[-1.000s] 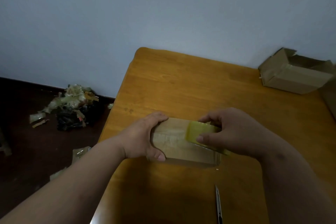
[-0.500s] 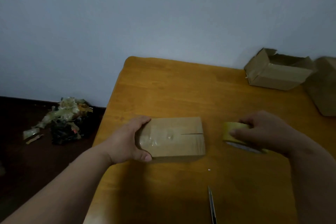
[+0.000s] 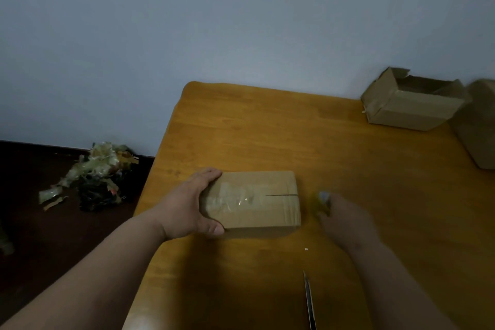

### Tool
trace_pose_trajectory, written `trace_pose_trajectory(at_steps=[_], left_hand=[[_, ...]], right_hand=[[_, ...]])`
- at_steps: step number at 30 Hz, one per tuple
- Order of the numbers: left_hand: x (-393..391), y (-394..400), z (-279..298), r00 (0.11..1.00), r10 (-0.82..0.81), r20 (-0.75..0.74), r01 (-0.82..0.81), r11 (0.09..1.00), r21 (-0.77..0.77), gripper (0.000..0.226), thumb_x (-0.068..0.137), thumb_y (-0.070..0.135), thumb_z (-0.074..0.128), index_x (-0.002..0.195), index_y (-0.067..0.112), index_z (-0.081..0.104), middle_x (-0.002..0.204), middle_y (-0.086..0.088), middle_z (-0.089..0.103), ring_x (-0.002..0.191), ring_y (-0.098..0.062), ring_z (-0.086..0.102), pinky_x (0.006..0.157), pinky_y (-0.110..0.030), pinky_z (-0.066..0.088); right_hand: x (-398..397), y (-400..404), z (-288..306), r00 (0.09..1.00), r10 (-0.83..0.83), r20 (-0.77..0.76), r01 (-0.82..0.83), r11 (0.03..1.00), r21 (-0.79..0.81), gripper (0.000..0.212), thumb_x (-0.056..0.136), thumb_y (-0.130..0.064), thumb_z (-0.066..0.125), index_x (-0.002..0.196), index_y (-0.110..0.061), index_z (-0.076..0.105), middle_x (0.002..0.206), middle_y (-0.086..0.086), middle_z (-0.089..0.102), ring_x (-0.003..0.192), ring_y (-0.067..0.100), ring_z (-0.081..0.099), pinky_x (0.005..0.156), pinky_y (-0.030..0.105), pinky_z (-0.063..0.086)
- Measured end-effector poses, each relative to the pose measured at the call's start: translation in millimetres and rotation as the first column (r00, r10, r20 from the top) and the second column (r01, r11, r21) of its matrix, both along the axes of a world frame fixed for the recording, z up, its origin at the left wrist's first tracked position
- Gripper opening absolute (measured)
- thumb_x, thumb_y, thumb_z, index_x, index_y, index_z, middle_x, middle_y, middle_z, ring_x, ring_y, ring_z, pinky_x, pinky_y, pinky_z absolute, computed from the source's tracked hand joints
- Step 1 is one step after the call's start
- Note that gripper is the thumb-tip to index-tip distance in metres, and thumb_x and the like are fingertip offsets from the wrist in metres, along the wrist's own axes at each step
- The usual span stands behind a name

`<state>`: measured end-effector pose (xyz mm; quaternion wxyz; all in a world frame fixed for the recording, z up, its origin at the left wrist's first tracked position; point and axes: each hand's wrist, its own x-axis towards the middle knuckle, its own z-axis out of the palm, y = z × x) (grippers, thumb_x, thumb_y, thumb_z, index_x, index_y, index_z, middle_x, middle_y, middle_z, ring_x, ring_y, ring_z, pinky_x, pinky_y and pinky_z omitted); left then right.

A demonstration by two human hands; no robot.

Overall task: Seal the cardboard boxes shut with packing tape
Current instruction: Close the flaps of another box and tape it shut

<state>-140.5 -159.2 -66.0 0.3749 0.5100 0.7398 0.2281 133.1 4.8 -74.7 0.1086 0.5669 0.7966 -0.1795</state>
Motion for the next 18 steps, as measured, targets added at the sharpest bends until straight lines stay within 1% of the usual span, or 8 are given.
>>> trace_pose_trajectory(at_steps=[3,6,8,10,12,14,16,18], left_hand=[[0,1,-1,1.0,0.01,0.017,-0.01,1.0,-0.004,0.12,0.058,0.029,0.094,0.153,0.025,0.021,0.144,0.024,0.02,0.13,0.005,0.018,0.107,-0.013,0.013],[-2,1,-3,1.0,0.01,0.014,-0.01,1.0,-0.007,0.121,0.057,0.03,0.094,0.154,0.026,0.021,0.149,0.021,0.02,0.131,0.005,0.018,0.108,-0.014,0.013],[-2,0,-5,1.0,0.014,0.022,-0.014,1.0,-0.006,0.121,0.057,0.03,0.094,0.154,0.026,0.021,0.153,0.019,0.02,0.132,0.004,0.018,0.109,-0.015,0.014],[-2,0,-5,0.999,0.018,0.032,-0.018,1.0,-0.007,0.121,0.057,0.029,0.094,0.154,0.027,0.021,0.154,0.018,0.02,0.133,0.004,0.018,0.109,-0.016,0.015],[-3,0,-6,1.0,0.015,0.027,-0.015,1.0,-0.003,0.121,0.057,0.03,0.094,0.154,0.027,0.021,0.155,0.018,0.02,0.133,0.003,0.018,0.11,-0.017,0.015],[-3,0,-6,0.999,0.011,0.031,-0.011,1.0,-0.001,0.121,0.057,0.03,0.094,0.154,0.026,0.021,0.155,0.018,0.019,0.135,0.001,0.018,0.111,-0.018,0.016],[-2,0,-6,0.999,0.008,0.034,-0.008,1.0,-0.001,0.121,0.057,0.03,0.094,0.154,0.027,0.021,0.155,0.018,0.019,0.137,0.0,0.018,0.112,-0.019,0.016],[-3,0,-8,1.0,0.001,0.029,-0.001,1.0,-0.003,0.122,0.057,0.032,0.094,0.154,0.027,0.02,0.157,0.017,0.017,0.137,0.001,0.018,0.113,-0.019,0.017]], right_hand=[[8,-16,-43,0.999,0.026,0.019,-0.026,0.999,0.025,0.028,0.091,-0.035,0.06,0.117,-0.03,0.051,0.119,-0.006,0.061,0.112,0.019,0.059,0.091,0.038,0.049],[8,-23,-59,0.991,0.08,0.108,-0.076,0.996,-0.041,0.017,0.088,-0.033,0.058,0.105,-0.031,0.055,0.106,-0.008,0.064,0.1,0.019,0.061,0.086,0.038,0.051],[4,-18,-52,0.997,-0.029,-0.068,0.031,0.999,0.027,0.014,0.08,-0.028,0.061,0.094,-0.026,0.06,0.095,-0.003,0.062,0.087,0.022,0.06,0.076,0.037,0.053],[-4,-10,-34,0.915,-0.129,-0.381,0.218,0.955,0.201,0.015,0.077,-0.018,0.064,0.092,-0.013,0.064,0.09,0.004,0.059,0.085,0.027,0.058,0.073,0.037,0.048],[-27,-15,-5,0.804,-0.015,-0.594,0.24,0.922,0.302,0.023,0.08,-0.018,0.061,0.099,-0.008,0.066,0.093,0.002,0.055,0.09,0.024,0.054,0.078,0.04,0.046],[-59,-31,26,0.759,0.1,-0.644,0.01,0.986,0.165,0.041,0.082,-0.034,0.053,0.116,-0.015,0.063,0.109,-0.002,0.051,0.107,0.02,0.049,0.094,0.042,0.043],[-82,-44,44,0.818,0.226,-0.528,-0.253,0.967,0.021,0.058,0.08,-0.053,0.043,0.131,-0.028,0.056,0.127,-0.009,0.044,0.123,0.014,0.036,0.106,0.038,0.029],[-96,-50,48,0.847,0.319,-0.425,-0.371,0.928,-0.043,0.049,0.088,-0.057,0.049,0.13,-0.034,0.057,0.135,-0.016,0.038,0.127,0.01,0.027,0.106,0.035,0.021]])
